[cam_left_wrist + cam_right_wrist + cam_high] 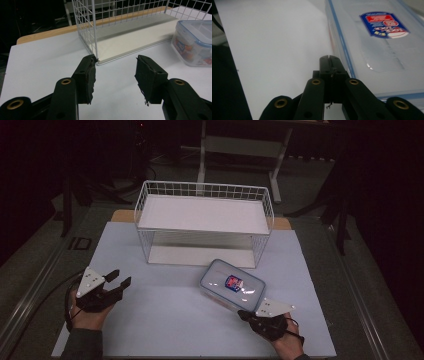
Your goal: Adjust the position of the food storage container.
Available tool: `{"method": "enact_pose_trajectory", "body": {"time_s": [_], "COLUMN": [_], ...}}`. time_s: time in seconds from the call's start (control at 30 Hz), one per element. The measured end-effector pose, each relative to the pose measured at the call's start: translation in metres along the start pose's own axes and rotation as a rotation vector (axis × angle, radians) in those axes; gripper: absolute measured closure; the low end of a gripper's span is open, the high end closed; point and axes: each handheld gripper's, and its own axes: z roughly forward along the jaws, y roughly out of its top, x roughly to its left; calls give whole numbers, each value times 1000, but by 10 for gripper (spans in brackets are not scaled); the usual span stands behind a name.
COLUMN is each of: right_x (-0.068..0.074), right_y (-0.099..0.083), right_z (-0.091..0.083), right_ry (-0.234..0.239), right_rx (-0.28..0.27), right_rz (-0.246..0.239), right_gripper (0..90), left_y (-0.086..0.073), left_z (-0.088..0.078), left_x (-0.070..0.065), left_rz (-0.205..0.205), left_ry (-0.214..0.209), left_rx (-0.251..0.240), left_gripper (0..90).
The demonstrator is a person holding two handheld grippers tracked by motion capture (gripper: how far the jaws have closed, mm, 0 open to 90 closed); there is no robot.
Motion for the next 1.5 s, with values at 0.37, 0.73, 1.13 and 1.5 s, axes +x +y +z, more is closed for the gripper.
{"method": "enact_pose_trajectory", "body": {"time_s": [0.37,0.73,1.13,1.5], "right_x": [-4,-10,-44,-62], "right_y": [-3,-3,-10,-13], "right_z": [2,1,-5,-12], "right_ry": [-21,-44,-173,-228], "right_rx": [32,43,66,78], "right_rz": [-1,1,53,127], "right_gripper": [898,898,898,898], "left_y": [0,0,-1,-2], "left_z": [2,3,7,8], "left_x": [0,-1,-1,-1], "left_rz": [2,8,11,12], "left_ry": [-1,3,-1,-2], "left_rx": [7,11,24,24], "left_gripper": [490,484,483,483]}}
